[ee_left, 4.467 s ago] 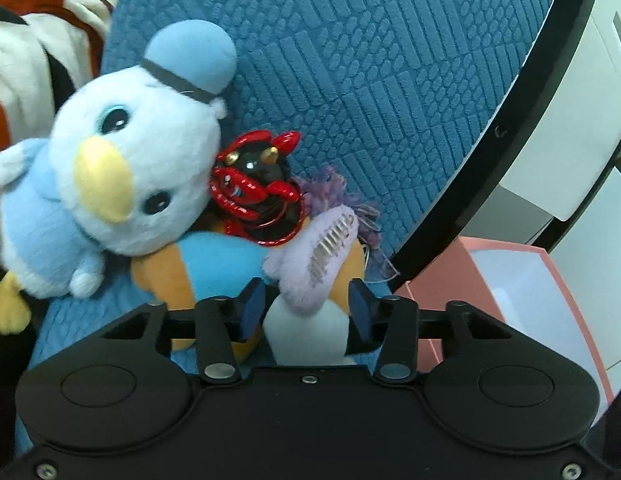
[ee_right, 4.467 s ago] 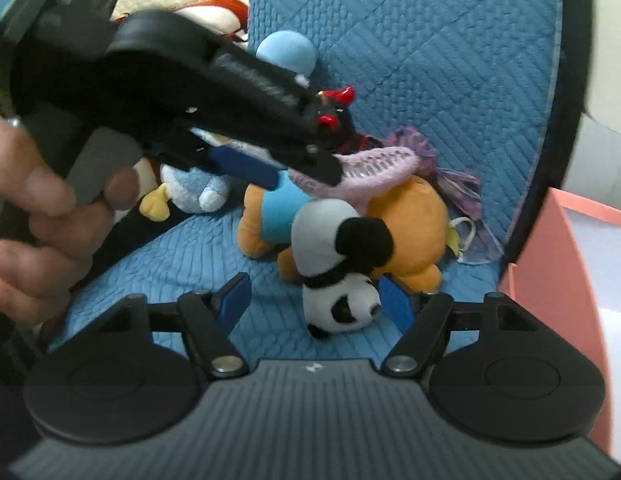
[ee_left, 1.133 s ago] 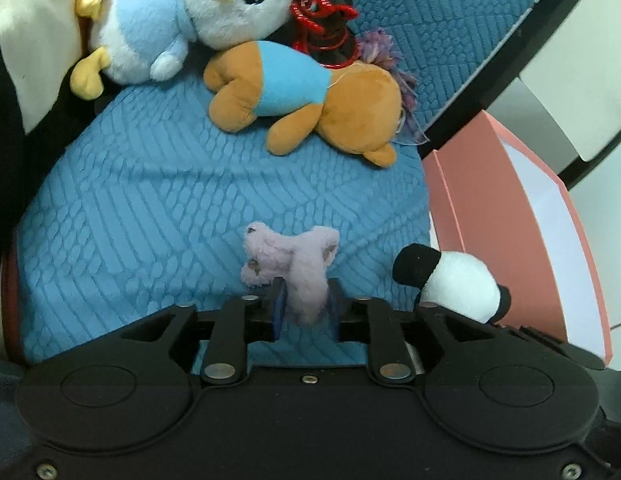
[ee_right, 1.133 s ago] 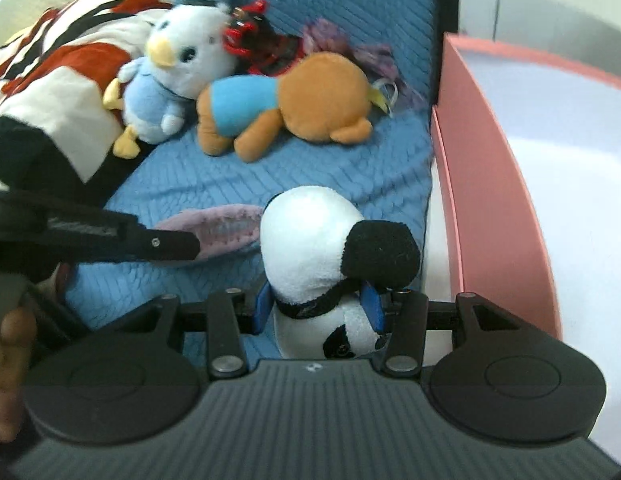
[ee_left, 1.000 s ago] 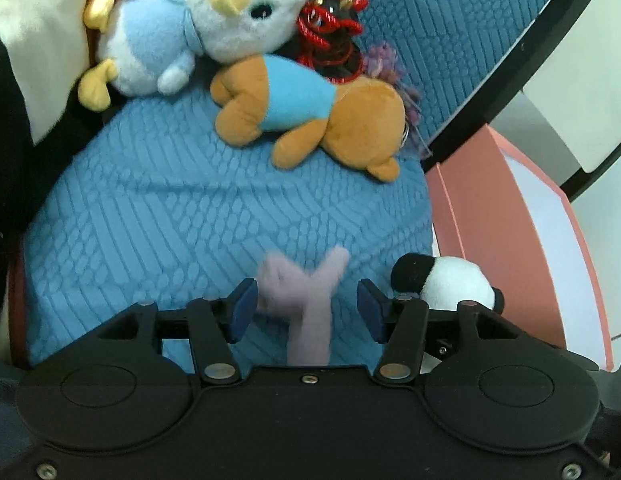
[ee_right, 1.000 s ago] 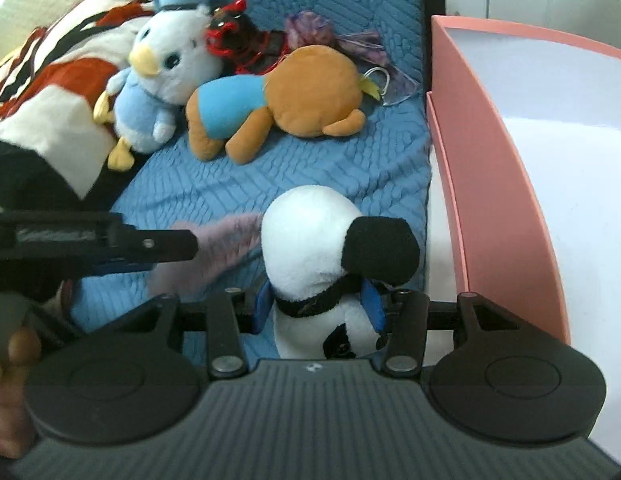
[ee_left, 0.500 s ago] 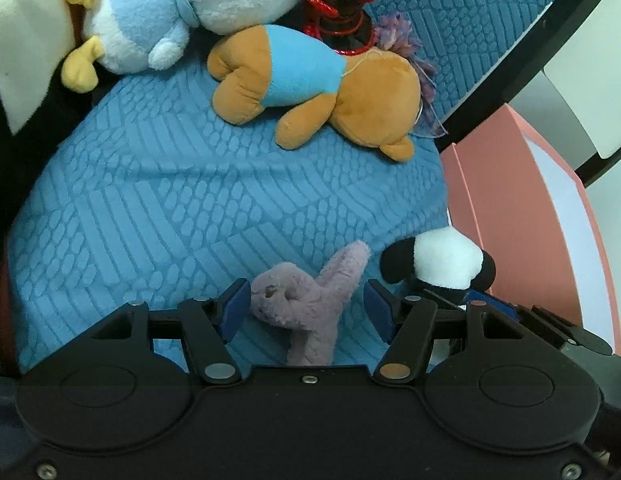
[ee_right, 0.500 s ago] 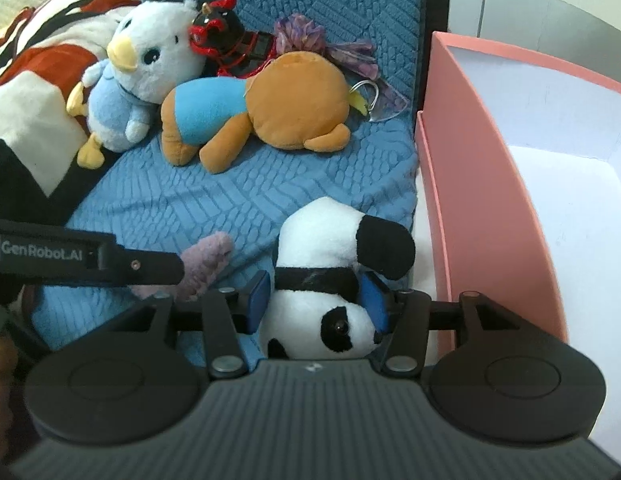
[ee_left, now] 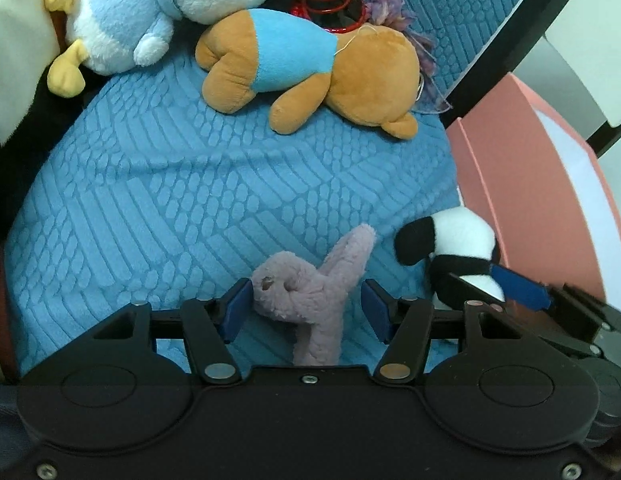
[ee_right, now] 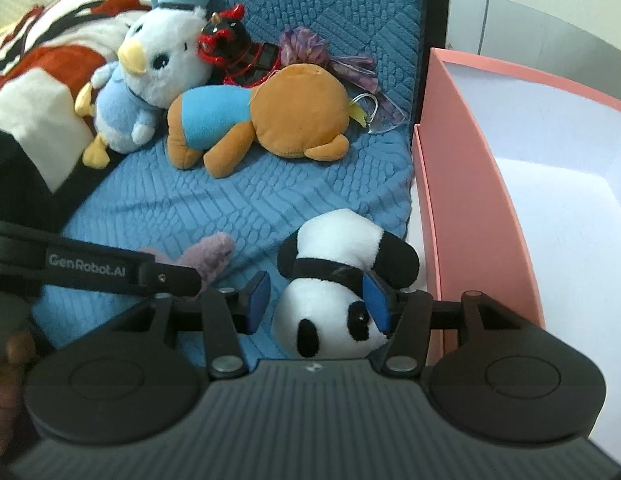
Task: Organize objects
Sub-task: 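Lift the lavender plush with the left gripper while the right gripper lifts the panda, then carry both held plushes over the open pink box with both grippers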
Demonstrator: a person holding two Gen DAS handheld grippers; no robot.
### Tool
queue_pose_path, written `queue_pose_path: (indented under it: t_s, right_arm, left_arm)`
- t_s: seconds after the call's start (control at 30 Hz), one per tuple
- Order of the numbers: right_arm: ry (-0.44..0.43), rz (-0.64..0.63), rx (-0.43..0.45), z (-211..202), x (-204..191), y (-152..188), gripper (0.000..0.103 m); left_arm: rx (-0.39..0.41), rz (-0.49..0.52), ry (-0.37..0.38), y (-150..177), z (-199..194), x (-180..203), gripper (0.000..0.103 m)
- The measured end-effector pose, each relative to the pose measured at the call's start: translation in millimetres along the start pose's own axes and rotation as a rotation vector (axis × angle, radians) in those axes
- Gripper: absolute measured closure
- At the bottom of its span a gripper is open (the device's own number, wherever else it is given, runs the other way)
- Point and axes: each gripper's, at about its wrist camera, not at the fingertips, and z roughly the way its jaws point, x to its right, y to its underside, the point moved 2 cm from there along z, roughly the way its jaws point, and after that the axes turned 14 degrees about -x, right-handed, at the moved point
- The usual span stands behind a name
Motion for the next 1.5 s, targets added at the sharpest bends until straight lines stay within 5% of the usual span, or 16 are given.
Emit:
queue_pose_path:
  t_s: [0.63, 1.0, 1.5]
  right_arm:
    - [0.045, 0.024, 0.002, -7.2, -1.5, 12.4, 0.053]
    - [0.014, 0.108, -0.002, -54.9, -4.3, 29.4, 0.053]
    - [-0.077, 0.201, 0.051, -139.0, 9.5, 24.6, 0.053]
  left_arm:
    - [0.063, 0.066, -0.107, 7.7, 4.7, 10.0, 0.056]
    - [0.041, -0.002, 0.014, 18.7, -18.3, 1.2, 0.057]
    - [0.068, 0.016, 0.076, 43.5, -102.0, 51.3, 0.057]
